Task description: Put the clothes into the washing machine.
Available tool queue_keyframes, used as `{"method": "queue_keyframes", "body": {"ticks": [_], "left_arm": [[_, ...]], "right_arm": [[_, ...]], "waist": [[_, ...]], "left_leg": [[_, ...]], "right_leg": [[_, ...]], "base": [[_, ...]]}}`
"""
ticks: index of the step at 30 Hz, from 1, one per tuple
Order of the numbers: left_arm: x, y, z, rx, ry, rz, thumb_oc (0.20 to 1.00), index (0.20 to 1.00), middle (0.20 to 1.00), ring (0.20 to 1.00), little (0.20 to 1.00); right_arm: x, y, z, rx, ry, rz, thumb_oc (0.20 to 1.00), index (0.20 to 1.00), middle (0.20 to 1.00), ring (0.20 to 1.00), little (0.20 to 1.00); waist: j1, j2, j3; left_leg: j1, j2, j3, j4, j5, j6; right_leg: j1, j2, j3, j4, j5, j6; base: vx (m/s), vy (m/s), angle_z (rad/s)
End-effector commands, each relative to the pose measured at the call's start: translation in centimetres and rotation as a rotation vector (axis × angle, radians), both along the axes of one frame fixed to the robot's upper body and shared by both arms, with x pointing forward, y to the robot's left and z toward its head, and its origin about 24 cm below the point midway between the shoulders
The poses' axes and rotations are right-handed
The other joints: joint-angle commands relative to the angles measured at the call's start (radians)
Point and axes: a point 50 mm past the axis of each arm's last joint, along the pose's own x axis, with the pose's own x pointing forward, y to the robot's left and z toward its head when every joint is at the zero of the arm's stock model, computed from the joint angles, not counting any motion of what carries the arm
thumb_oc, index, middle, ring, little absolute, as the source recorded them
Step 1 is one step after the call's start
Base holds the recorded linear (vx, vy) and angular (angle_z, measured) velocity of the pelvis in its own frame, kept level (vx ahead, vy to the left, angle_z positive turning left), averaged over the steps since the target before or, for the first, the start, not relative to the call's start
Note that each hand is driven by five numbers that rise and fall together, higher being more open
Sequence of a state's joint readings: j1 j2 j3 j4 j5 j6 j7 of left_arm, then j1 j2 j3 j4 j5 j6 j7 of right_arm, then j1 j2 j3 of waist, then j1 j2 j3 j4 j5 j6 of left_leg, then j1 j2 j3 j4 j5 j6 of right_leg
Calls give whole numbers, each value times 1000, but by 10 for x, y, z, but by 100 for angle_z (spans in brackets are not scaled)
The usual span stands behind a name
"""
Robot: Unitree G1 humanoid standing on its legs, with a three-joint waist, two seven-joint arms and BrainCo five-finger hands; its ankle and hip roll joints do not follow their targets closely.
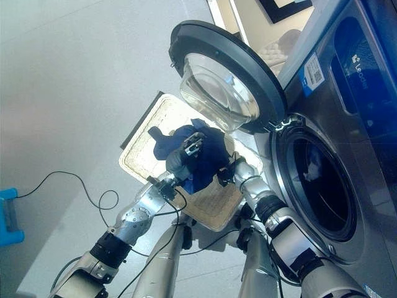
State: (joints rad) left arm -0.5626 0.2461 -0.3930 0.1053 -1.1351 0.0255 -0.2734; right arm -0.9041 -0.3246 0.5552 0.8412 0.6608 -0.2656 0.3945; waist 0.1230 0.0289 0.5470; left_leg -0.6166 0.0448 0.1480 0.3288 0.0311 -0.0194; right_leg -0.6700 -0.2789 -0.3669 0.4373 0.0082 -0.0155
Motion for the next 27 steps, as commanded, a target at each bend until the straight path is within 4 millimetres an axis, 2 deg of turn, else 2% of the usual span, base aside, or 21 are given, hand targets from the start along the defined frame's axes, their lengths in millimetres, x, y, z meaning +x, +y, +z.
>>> {"method": "queue_keyframes", "body": {"ticks": [1,5,7,10,11,14,19,20,27], "left_arm": [[-9,-11,13,-76,-32,0,200,200,200,200,200],[-5,-6,11,-70,-35,68,200,200,200,200,200],[-1,1,10,-71,-40,121,200,200,200,200,200],[0,4,9,-71,-42,145,200,200,200,200,200],[2,7,7,-72,-39,166,200,200,200,200,200],[5,12,5,-73,-35,185,200,200,200,200,200],[8,15,2,-75,-17,202,200,200,200,200,200],[9,15,-1,-74,-7,211,200,200,200,200,200],[12,15,-5,-70,19,231,200,200,200,200,200]], "right_arm": [[-18,25,48,230,-191,275,1000,1000,1000,1000,1000],[-26,30,47,315,-144,430,1000,1000,1000,1000,1000],[-36,34,36,353,-73,595,1000,1000,1000,1000,1000],[-40,35,29,354,-37,670,1000,1000,1000,1000,1000],[-44,33,22,378,5,748,1000,1000,1000,1000,1000],[-49,30,15,431,51,842,1000,1000,1000,1000,1000],[-52,32,13,504,55,883,1000,1000,1000,1000,1000],[-53,34,15,560,50,893,200,200,200,200,200],[-53,37,21,703,28,882,200,200,200,200,200]], "waist": [[-14,60,-27],[-21,53,-27],[-28,46,-27],[-30,43,-27],[-34,40,-27],[-37,38,-27],[-41,38,-27],[-46,38,-27],[-57,37,-27]], "left_leg": [[-4,-12,50,47,-87,-50],[-5,-5,53,48,-87,-54],[-10,2,56,51,-88,-57],[-10,5,58,51,-88,-59],[-10,8,60,50,-86,-62],[-9,14,64,44,-83,-67],[-9,20,67,41,-82,-71],[-7,22,69,40,-83,-73],[-3,29,79,32,-81,-77]], "right_leg": [[32,0,-7,14,-32,131],[31,2,-6,16,-33,134],[24,1,-5,18,-34,137],[23,2,-5,17,-34,138],[23,2,-4,15,-32,140],[23,4,-3,7,-30,143],[20,4,-1,10,-31,144],[19,6,0,10,-32,146],[19,10,5,3,-31,149]], "base": [[0,0,0],[0,0,0],[0,0,0],[-1,1,-1],[-3,2,-4],[0,0,0],[-4,7,-2],[-9,20,-6],[-5,10,-2]]}}
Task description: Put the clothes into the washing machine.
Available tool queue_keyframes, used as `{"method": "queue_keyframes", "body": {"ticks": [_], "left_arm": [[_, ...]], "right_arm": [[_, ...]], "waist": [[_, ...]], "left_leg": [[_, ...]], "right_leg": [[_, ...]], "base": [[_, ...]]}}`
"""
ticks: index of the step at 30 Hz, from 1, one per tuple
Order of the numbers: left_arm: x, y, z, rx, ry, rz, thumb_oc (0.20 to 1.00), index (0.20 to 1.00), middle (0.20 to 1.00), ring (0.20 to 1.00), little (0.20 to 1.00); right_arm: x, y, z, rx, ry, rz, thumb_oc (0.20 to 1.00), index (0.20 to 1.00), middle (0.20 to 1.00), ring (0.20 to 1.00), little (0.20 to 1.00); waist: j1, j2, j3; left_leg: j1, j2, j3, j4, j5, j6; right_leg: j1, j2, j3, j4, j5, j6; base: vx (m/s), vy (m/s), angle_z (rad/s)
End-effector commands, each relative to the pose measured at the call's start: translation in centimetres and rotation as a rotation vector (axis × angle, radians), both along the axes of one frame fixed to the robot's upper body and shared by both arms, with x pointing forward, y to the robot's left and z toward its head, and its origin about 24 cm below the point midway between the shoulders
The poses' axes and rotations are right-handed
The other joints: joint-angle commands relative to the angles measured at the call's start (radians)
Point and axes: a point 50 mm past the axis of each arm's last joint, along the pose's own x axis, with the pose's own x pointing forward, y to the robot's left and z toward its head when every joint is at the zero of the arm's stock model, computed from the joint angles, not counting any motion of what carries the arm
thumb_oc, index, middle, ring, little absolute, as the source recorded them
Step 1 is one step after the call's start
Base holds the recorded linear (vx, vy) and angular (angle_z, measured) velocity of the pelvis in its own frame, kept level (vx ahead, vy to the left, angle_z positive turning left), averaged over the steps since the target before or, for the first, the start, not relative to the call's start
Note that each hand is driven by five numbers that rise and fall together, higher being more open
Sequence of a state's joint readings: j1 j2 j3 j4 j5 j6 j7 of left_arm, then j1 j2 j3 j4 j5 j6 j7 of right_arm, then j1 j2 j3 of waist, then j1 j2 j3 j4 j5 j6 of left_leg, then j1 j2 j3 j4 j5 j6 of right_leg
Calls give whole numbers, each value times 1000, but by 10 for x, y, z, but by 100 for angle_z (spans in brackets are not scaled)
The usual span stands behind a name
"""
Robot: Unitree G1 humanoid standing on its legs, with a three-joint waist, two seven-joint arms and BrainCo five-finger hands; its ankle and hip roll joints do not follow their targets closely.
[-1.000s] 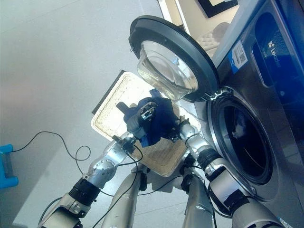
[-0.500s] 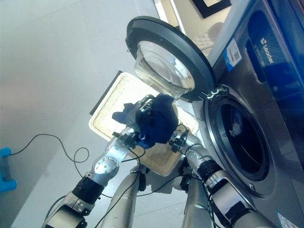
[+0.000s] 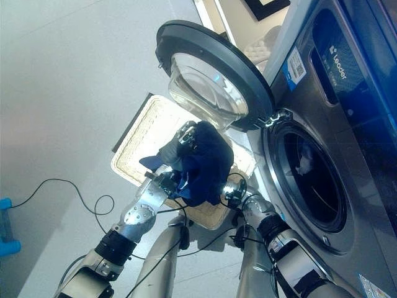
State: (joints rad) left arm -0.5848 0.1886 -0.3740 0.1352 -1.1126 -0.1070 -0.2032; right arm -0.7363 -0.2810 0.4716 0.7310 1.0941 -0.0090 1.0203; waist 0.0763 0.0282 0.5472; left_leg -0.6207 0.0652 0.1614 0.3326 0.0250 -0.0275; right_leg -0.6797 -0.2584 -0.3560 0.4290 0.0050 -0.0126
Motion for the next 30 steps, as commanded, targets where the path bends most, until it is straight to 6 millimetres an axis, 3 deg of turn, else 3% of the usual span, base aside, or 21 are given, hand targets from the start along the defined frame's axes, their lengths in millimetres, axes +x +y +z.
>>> {"method": "queue_keyframes", "body": {"ticks": [1,12,17,18,19,20,23,24,30], "left_arm": [[6,13,-16,25,60,100,200,200,200,200,200],[10,9,-26,157,75,104,200,200,200,200,200],[13,12,-34,317,34,141,200,200,200,200,200],[14,14,-35,360,10,153,285,285,285,285,285],[14,15,-36,400,-8,151,576,576,576,576,576],[16,17,-33,443,-40,165,1000,1000,1000,1000,1000],[17,22,-36,534,-85,199,1000,1000,1000,1000,1000],[19,25,-31,570,-125,236,1000,1000,1000,1000,1000],[21,40,-29,668,-209,316,1000,1000,1000,1000,1000]], "right_arm": [[-10,23,55,338,-212,169,200,200,200,200,200],[-9,24,66,452,-216,139,200,200,200,200,200],[-6,18,70,504,-220,79,200,200,200,200,200],[-4,15,71,512,-221,61,200,200,200,200,200],[-3,13,71,519,-219,45,200,200,200,200,200],[-1,9,75,528,-226,27,200,200,200,200,200],[3,1,69,528,-205,-35,200,200,200,200,200],[6,-4,72,529,-210,-59,200,200,200,200,200],[12,-29,64,587,-171,-133,200,200,200,200,200]], "waist": [[-12,38,-27],[-25,38,-27],[-32,41,-27],[-34,42,-27],[-35,43,-27],[-37,43,-27],[-39,45,-27],[-43,45,-27],[-45,52,-27]], "left_leg": [[2,10,67,27,-74,-69],[1,15,78,24,-74,-70],[5,15,84,21,-75,-71],[7,16,86,19,-75,-72],[7,16,88,18,-75,-72],[-14,16,98,10,-49,-63],[10,16,93,17,-74,-72],[-11,15,101,11,-50,-64],[-3,14,109,12,-54,-63]], "right_leg": [[29,-10,-5,10,-27,146],[27,-9,2,-2,-20,151],[32,-6,5,-20,-13,154],[32,-5,5,-23,-12,154],[33,-5,6,-25,-11,155],[15,-6,-4,-41,15,143],[38,-5,8,-36,-5,156],[19,-6,0,-50,19,143],[27,-7,3,-55,18,144]], "base": [[0,0,0],[-6,7,-4],[1,14,-4],[0,33,-6],[-63,39,-10],[3,30,-9],[-14,26,-10],[0,23,-10],[-11,42,-6]]}}
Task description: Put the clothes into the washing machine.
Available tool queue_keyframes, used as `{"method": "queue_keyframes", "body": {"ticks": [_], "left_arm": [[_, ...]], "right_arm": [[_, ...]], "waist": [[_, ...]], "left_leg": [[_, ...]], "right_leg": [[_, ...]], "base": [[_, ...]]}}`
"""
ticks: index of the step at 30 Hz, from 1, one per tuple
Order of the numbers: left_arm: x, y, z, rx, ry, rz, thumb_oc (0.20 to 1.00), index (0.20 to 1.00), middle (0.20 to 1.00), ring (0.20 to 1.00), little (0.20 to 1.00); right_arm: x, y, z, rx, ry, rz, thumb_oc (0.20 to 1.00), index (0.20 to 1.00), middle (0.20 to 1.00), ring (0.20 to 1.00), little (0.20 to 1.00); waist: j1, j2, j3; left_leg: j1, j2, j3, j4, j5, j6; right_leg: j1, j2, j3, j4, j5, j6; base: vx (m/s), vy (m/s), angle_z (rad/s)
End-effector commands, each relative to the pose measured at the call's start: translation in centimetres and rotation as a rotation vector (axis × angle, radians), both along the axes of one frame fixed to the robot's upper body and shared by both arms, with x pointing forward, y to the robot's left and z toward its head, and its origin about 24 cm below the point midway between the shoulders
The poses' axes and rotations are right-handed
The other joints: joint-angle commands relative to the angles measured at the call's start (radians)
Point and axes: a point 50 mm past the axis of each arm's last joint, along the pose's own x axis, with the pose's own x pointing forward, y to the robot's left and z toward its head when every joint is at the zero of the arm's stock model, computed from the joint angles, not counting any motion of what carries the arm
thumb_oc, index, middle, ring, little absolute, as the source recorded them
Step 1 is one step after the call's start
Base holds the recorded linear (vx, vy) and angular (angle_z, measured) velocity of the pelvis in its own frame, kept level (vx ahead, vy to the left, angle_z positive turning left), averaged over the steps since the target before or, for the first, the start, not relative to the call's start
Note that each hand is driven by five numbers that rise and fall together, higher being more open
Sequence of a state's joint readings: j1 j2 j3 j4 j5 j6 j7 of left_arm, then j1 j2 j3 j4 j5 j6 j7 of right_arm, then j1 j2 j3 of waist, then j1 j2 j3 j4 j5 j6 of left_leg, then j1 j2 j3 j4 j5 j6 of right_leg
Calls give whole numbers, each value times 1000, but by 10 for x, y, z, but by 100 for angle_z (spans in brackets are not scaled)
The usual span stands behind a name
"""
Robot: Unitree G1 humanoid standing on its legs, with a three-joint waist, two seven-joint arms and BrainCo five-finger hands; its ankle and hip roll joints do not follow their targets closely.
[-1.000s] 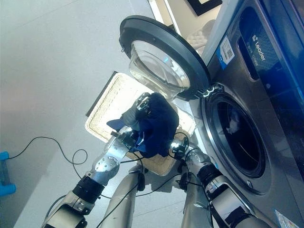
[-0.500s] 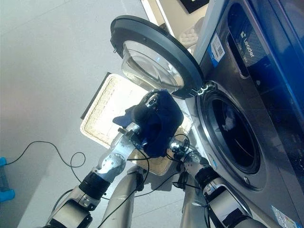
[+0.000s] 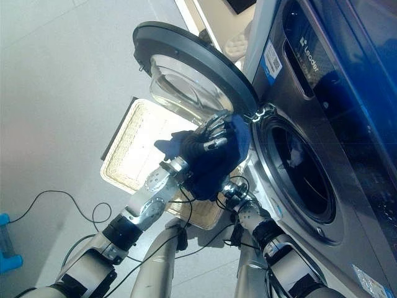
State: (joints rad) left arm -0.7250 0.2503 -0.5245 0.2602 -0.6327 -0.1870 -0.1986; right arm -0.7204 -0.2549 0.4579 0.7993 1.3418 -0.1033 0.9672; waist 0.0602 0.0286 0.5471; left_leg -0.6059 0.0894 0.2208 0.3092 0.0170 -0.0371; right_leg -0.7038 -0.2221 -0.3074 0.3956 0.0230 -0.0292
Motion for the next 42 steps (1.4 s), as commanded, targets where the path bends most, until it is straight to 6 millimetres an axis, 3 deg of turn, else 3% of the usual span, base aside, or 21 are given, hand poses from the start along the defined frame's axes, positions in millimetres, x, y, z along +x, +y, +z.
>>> {"method": "queue_keyframes", "body": {"ticks": [1,5,9,15,24,28,35,42], "left_arm": [[14,65,-34,110,48,258,1000,1000,1000,1000,1000],[14,66,-31,111,31,263,1000,1000,1000,1000,1000],[12,67,-27,120,-15,232,1000,1000,1000,1000,1000],[9,66,-25,120,-72,227,1000,1000,1000,1000,1000],[12,70,-20,132,-122,295,1000,1000,1000,1000,1000],[13,79,-16,49,-131,397,1000,1000,1000,1000,1000],[11,118,-13,-224,-140,712,1000,1000,1000,1000,1000],[8,119,-8,-273,-145,704,1000,1000,1000,1000,1000]], "right_arm": [[5,-18,69,333,-295,-19,200,200,200,200,200],[7,-24,69,338,-289,-59,200,200,200,200,200],[12,-43,63,398,-239,-157,200,200,200,200,200],[16,-66,41,408,-133,-280,200,200,200,200,200],[20,-94,31,470,-56,-443,200,200,200,200,200],[20,-108,23,496,3,-549,200,200,200,200,200],[15,-142,0,500,126,-755,200,200,200,200,200],[14,-179,3,539,224,-962,200,200,200,200,200]], "waist": [[-30,52,-27],[-34,57,-27],[-40,59,-27],[-51,64,-27],[-62,77,-27],[-62,78,-27],[-55,83,-27],[-43,96,-27]], "left_leg": [[-18,-10,52,35,-46,-53],[-17,-12,56,34,-47,-54],[-15,-14,64,35,-53,-53],[-17,-13,76,37,-57,-52],[-13,-16,90,40,-62,-55],[-12,-16,92,39,-64,-54],[-19,-19,89,51,-73,-54],[-41,-28,76,60,-77,-54]], "right_leg": [[51,-43,-45,-22,0,161],[51,-43,-41,-26,0,162],[50,-42,-37,-32,3,165],[47,-36,-24,-49,10,165],[50,-31,-9,-60,12,166],[49,-30,-5,-60,10,167],[42,-29,-1,-52,3,167],[21,-38,-1,-44,7,168]], "base": [[-5,37,0],[-3,17,0],[-11,26,-1],[-11,48,-13],[2,41,-10],[2,20,-5],[4,4,-4],[0,0,0]]}}
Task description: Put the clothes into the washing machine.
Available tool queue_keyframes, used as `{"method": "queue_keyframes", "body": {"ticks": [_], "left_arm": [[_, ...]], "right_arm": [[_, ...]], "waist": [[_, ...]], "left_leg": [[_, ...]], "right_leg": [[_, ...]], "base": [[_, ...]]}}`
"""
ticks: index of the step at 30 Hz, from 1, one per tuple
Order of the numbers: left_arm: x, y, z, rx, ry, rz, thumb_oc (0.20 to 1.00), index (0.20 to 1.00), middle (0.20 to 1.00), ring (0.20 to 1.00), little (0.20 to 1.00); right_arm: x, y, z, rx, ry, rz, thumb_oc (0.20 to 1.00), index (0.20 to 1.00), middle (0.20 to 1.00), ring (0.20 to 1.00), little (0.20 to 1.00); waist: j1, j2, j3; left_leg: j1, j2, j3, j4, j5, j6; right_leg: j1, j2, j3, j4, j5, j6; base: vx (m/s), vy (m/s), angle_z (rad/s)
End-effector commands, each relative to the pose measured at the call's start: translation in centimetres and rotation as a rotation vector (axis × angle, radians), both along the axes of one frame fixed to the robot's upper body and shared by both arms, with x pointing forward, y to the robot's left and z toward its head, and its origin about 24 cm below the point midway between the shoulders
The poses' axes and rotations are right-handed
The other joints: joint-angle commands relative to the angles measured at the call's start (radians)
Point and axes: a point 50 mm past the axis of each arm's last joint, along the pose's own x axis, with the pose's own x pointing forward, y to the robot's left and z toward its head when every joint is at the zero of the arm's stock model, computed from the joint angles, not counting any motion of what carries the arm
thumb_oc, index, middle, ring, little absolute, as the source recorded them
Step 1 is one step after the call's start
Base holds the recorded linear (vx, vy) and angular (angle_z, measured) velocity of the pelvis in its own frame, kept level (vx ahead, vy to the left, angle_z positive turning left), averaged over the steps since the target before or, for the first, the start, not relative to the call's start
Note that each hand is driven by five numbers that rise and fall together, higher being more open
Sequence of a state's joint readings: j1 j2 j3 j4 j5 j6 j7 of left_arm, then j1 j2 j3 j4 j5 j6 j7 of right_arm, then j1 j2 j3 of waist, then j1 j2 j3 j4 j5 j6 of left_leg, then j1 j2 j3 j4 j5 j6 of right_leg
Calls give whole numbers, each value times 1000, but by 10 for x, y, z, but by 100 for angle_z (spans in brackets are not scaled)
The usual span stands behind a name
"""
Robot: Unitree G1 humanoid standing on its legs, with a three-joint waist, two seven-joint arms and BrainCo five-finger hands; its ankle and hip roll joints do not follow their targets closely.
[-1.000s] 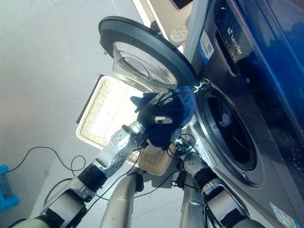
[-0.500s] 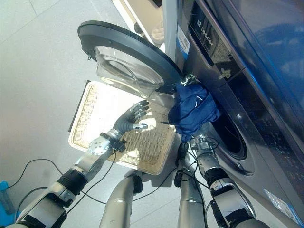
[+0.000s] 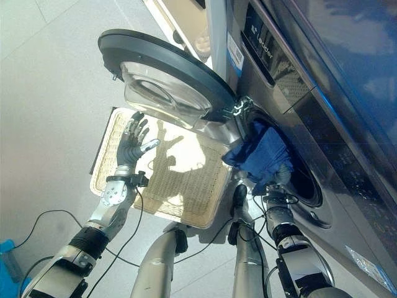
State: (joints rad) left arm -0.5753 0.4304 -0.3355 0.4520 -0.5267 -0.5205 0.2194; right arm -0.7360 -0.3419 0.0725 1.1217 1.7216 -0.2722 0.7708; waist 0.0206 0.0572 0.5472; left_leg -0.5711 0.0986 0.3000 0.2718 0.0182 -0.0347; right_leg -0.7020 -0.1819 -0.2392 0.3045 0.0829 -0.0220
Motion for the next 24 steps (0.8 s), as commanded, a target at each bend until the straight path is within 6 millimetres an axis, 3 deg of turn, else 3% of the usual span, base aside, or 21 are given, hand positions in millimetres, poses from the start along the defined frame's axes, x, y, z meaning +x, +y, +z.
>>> {"method": "queue_keyframes", "body": {"ticks": [1,7,17,24], "left_arm": [[-8,-17,22,-90,-136,-69,1000,1000,1000,1000,1000],[-9,-28,31,-97,-136,-118,1000,1000,1000,1000,1000],[-11,-41,41,-87,-138,-161,1000,1000,1000,1000,1000],[-10,-47,39,-82,-104,-178,1000,1000,1000,1000,1000]], "right_arm": [[1,-38,25,58,-34,-185,200,200,200,200,200],[7,-52,39,336,-48,-283,200,200,200,200,200],[14,-56,59,465,-40,-352,200,200,200,200,200],[12,-61,93,539,-169,-475,200,200,200,200,200]], "waist": [[-3,69,-27],[3,80,-27],[6,94,-27],[4,105,-27]], "left_leg": [[-76,-38,-4,97,-79,-56],[-118,-50,-17,99,-74,-51],[-127,-68,-30,108,-85,-46],[-121,-78,-31,107,-89,-43]], "right_leg": [[18,-79,-69,48,-53,161],[-28,-76,-56,48,-33,163],[-43,-76,-39,52,-26,166],[-45,-76,-30,47,-18,169]], "base": [[0,0,0],[0,0,0],[4,-2,3],[8,-3,7]]}}
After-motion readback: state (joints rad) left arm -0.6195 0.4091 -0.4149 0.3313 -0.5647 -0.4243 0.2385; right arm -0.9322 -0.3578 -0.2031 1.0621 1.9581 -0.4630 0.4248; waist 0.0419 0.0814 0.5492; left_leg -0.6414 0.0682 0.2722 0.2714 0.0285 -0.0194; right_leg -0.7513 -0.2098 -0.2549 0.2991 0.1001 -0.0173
